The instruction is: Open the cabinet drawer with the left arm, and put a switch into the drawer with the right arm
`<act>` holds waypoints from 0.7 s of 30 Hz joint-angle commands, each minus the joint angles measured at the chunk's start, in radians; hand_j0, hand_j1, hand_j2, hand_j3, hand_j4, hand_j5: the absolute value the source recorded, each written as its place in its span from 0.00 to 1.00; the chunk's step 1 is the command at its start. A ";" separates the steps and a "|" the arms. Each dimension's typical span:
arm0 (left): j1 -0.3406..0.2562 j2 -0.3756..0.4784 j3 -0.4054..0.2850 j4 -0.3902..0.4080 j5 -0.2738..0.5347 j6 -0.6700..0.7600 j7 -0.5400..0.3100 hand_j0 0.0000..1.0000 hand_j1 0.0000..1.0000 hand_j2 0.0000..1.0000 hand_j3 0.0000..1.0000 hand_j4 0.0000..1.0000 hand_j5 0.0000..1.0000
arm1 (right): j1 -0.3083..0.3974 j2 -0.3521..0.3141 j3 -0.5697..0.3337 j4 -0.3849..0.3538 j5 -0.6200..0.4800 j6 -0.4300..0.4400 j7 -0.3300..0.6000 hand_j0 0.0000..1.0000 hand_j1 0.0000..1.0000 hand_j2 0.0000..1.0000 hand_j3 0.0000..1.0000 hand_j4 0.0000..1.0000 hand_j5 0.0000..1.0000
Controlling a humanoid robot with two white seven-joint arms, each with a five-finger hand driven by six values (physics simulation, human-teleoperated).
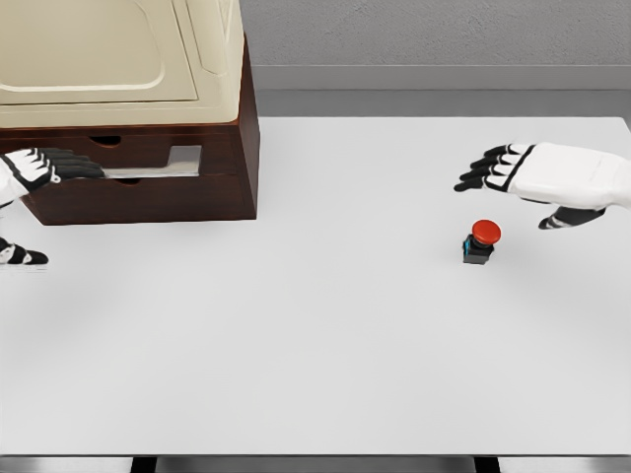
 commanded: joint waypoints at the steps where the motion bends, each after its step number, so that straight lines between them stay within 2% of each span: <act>1: 0.002 0.064 0.000 0.000 0.023 0.002 -0.005 1.00 1.00 1.00 1.00 1.00 1.00 | 0.000 -0.004 0.002 0.009 -0.006 0.003 0.000 1.00 1.00 1.00 1.00 1.00 1.00; 3: 0.006 0.128 0.000 0.000 0.017 0.002 -0.025 1.00 1.00 1.00 1.00 1.00 1.00 | -0.002 -0.012 -0.027 0.046 0.002 0.003 0.000 1.00 1.00 1.00 1.00 1.00 1.00; 4: 0.011 0.133 -0.002 0.000 0.017 0.002 -0.054 1.00 1.00 1.00 1.00 1.00 1.00 | 0.005 -0.013 -0.034 0.062 0.006 0.003 0.000 1.00 1.00 1.00 1.00 1.00 1.00; 6: 0.025 0.136 -0.002 0.000 0.032 0.002 -0.050 1.00 1.00 1.00 1.00 1.00 1.00 | 0.009 -0.030 -0.036 0.062 0.011 0.003 0.000 1.00 1.00 1.00 1.00 1.00 1.00; 9: 0.023 0.136 -0.002 0.000 0.129 0.002 -0.054 1.00 1.00 1.00 1.00 1.00 1.00 | 0.017 -0.021 -0.010 0.065 0.013 0.003 0.000 1.00 1.00 1.00 1.00 1.00 1.00; 12: 0.023 0.138 -0.003 -0.002 0.342 0.002 -0.074 1.00 1.00 1.00 1.00 1.00 1.00 | 0.009 -0.002 0.024 0.070 0.022 0.003 0.000 1.00 1.00 1.00 1.00 1.00 1.00; 13: 0.020 0.136 -0.003 -0.002 0.368 0.002 -0.093 1.00 1.00 1.00 1.00 1.00 1.00 | 0.003 0.022 0.047 0.073 0.058 0.003 0.000 1.00 1.00 1.00 1.00 1.00 1.00; 14: 0.020 0.135 -0.003 -0.002 0.368 0.002 -0.094 1.00 1.00 1.00 1.00 1.00 1.00 | 0.002 0.040 0.048 0.078 0.104 0.003 0.000 1.00 1.00 1.00 1.00 1.00 1.00; 19: 0.014 0.128 -0.003 0.000 0.368 0.002 -0.104 1.00 1.00 1.00 1.00 1.00 1.00 | -0.002 0.067 0.050 0.102 0.115 0.003 0.000 1.00 1.00 1.00 1.00 1.00 1.00; 21: 0.012 0.122 -0.003 0.000 0.368 0.085 -0.104 1.00 1.00 1.00 1.00 1.00 1.00 | -0.002 0.067 0.050 0.104 0.115 0.003 0.000 1.00 1.00 1.00 1.00 1.00 1.00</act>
